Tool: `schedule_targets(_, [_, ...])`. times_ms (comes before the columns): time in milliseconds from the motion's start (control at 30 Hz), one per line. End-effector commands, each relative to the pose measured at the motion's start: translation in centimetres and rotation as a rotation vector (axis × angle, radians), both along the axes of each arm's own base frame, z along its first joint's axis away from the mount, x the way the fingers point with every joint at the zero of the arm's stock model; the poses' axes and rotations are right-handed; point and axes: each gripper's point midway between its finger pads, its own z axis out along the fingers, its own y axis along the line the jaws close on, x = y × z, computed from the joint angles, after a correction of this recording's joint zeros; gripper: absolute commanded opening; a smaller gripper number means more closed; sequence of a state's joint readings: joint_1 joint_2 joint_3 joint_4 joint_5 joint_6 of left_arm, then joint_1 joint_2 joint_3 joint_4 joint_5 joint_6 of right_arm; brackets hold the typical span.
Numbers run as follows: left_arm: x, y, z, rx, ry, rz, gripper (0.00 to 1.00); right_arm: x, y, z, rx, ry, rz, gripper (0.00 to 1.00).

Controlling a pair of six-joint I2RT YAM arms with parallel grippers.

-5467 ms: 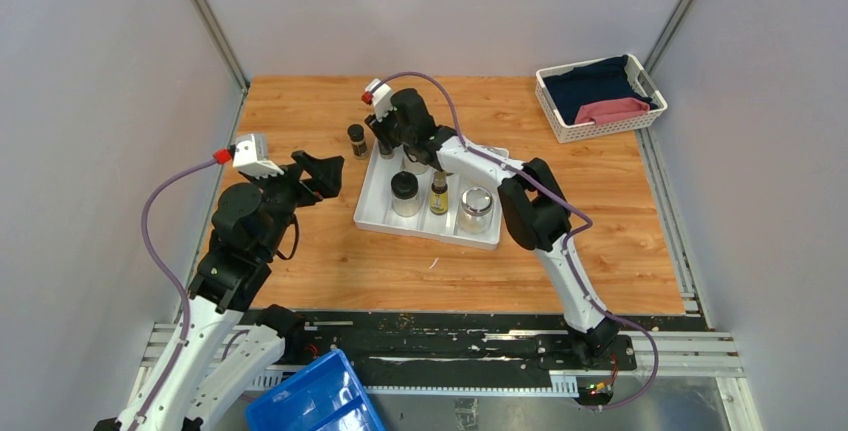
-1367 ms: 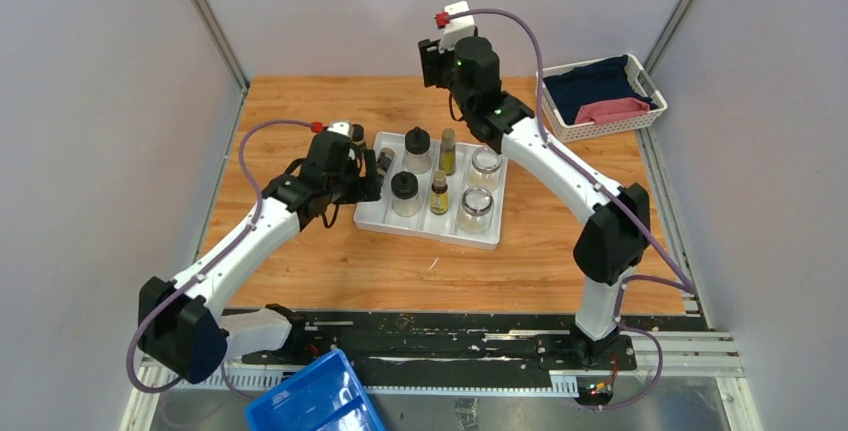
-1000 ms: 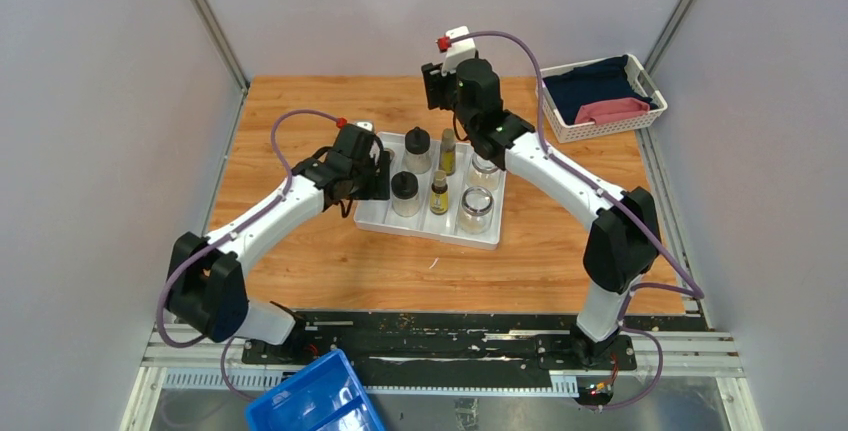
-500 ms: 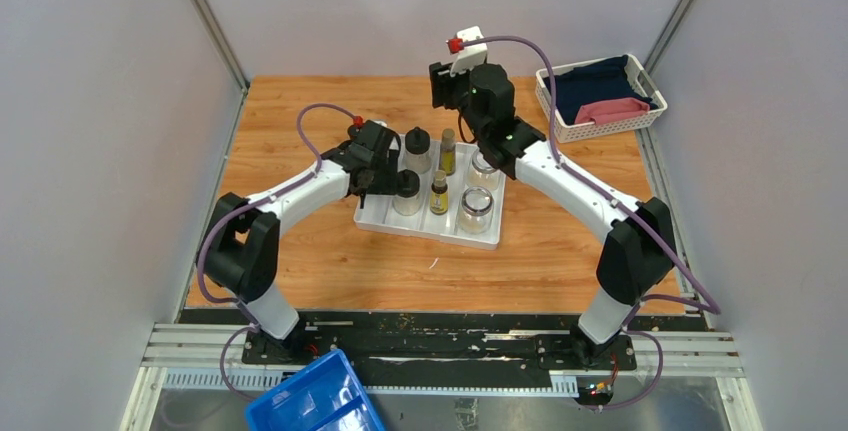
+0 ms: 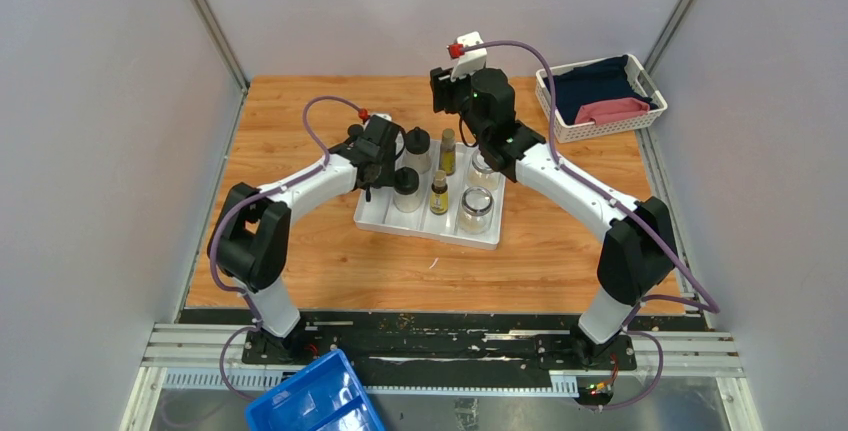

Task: Organize the condiment bottles
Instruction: Pick up the bottle from the storage box.

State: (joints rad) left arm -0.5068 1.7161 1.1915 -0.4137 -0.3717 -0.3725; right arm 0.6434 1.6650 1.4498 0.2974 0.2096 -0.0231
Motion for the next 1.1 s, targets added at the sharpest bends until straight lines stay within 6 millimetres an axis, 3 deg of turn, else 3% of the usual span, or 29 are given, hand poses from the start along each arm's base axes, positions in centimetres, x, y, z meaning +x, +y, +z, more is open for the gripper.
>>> schedule_targets(0, [1.2,-0.9,0.5,-0.004,-0.036,-0.015,0.52,-0.2,-0.8,1.9,0.047,-0.040,-0.005,0.61])
schedule_targets(400, [2.3,-1.5,-0.7,-0.014,-0.006,-0.020,0.50,-0.3,-0.5,2.0,0.053,-0.048,0.012,0.61])
schedule_targets(1067, [2.3,-0.5,-4.0,-0.056,0.050,0.032,0.49,-0.4,0.2,1.3,0.078,-0.034,0.038,0.60])
